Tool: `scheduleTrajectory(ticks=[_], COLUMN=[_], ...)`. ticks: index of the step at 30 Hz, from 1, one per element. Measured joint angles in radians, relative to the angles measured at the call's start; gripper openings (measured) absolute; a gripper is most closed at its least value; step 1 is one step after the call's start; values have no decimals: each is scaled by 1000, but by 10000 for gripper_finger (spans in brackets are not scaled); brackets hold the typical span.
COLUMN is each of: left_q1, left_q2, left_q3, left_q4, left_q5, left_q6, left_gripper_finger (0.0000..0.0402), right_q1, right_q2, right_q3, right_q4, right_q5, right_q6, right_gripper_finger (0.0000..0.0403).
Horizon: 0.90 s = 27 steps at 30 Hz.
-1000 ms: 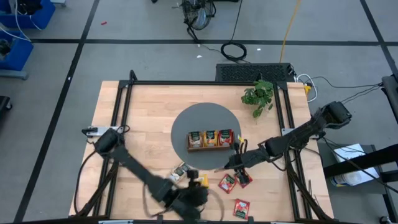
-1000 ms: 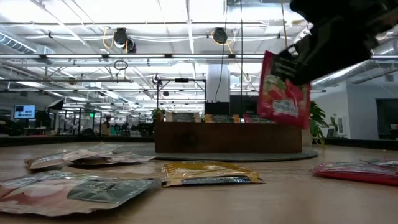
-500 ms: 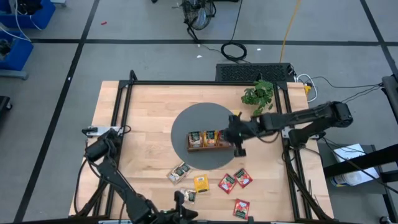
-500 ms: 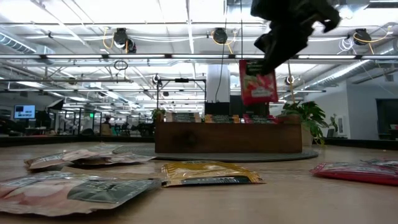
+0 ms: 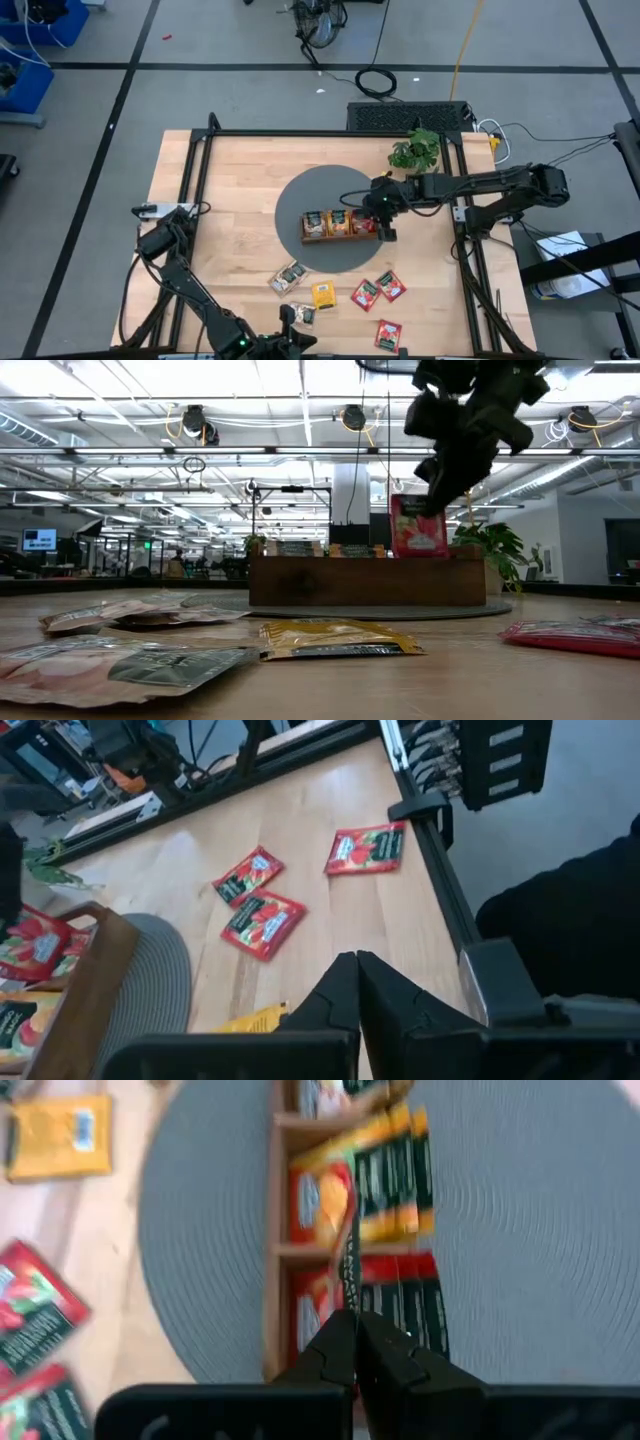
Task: Pick & Place Tea
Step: Put the red tea bag into the right slot of the wooden organizer
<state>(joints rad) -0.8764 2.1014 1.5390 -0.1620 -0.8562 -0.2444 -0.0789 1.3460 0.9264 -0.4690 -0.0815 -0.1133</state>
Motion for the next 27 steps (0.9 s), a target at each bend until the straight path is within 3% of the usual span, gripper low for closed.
scheduleTrajectory(ticks=[12,17,27], left_q1=[19,30,60], left_q2=[0,0,0], left_q3=[0,0,0], left_q4=[3,2,3], left_q5=[0,0,49], left_q6=[0,7,25], left_gripper_finger=[20,4,24], right_q1=[-7,-4,-2], right_q2=[0,-5,61], right_q3=[-91,-49,123], right_q4=[6,-25,-273], right_q5=[85,83,81], right_q6=[12,-1,-19], right_gripper_finger=[0,0,0])
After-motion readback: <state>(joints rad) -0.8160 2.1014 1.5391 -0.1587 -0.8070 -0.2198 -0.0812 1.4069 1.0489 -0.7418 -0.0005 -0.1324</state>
